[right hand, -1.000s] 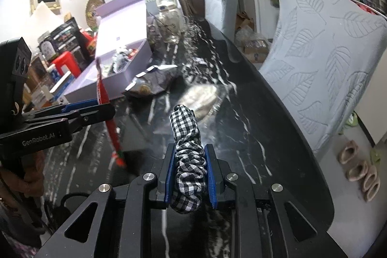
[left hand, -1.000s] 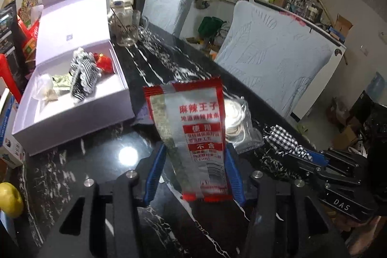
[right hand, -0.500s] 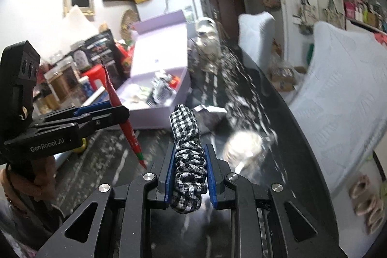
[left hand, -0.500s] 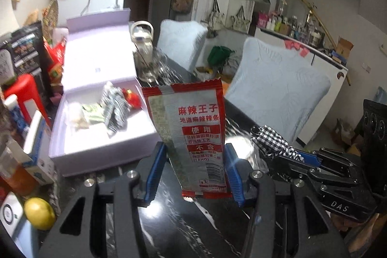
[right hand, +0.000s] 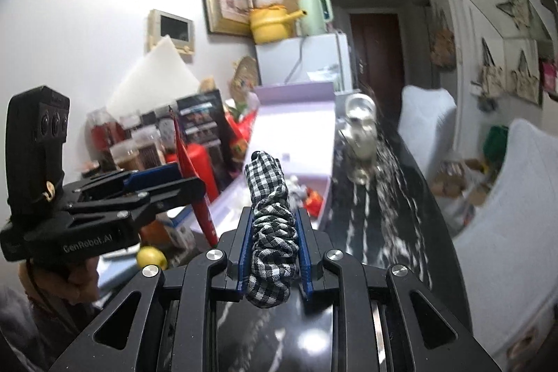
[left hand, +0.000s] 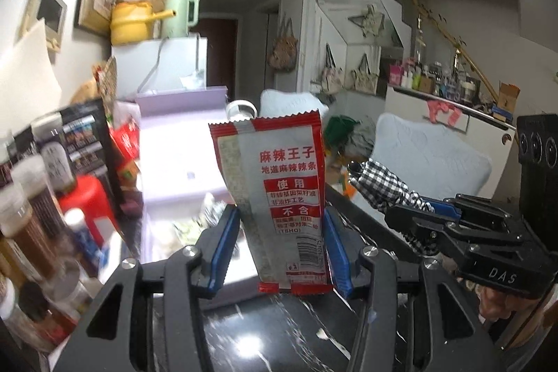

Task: Organize soft objects
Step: 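Lift and carry the packet and scrunchie with both grippers to the gift box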

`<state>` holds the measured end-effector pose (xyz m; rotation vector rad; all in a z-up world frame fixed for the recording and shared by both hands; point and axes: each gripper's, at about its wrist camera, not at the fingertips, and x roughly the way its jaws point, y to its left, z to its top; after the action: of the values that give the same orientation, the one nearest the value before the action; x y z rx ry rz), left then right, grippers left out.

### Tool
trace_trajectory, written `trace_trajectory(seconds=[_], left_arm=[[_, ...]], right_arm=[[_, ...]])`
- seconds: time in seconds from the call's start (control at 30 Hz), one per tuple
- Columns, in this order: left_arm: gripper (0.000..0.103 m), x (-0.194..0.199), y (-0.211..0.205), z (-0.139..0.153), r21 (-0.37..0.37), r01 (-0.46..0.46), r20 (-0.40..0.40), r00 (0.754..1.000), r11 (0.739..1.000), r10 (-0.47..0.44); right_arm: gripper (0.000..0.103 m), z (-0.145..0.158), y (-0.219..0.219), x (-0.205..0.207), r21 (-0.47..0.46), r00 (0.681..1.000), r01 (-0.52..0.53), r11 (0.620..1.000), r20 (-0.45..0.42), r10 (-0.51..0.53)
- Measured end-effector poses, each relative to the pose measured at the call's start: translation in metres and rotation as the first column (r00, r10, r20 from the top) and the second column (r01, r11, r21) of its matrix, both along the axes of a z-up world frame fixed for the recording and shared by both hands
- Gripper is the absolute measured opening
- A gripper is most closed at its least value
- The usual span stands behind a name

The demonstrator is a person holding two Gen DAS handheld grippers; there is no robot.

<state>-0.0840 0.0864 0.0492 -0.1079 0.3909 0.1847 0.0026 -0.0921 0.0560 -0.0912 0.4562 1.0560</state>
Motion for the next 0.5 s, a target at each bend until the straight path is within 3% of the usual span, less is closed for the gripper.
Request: trace_trajectory(seconds=[0.23,0.5], left_arm=[[0.048,0.007,0.026,0.026,0.027,-0.043,0.067,0.997,0.999,0.041],[0.048,0.028,0.054,0.038,0.056,-0.086,0.105,0.991,0.995,0.079]], right_arm=[[0.023,0.031,0.031,0.014,0.038,0.999,-0.033,0.999,0.044,0.031],[0.023,0.041,0.067,0.042,0.052,0.998,-0.04,0.998,0.043,0.037]])
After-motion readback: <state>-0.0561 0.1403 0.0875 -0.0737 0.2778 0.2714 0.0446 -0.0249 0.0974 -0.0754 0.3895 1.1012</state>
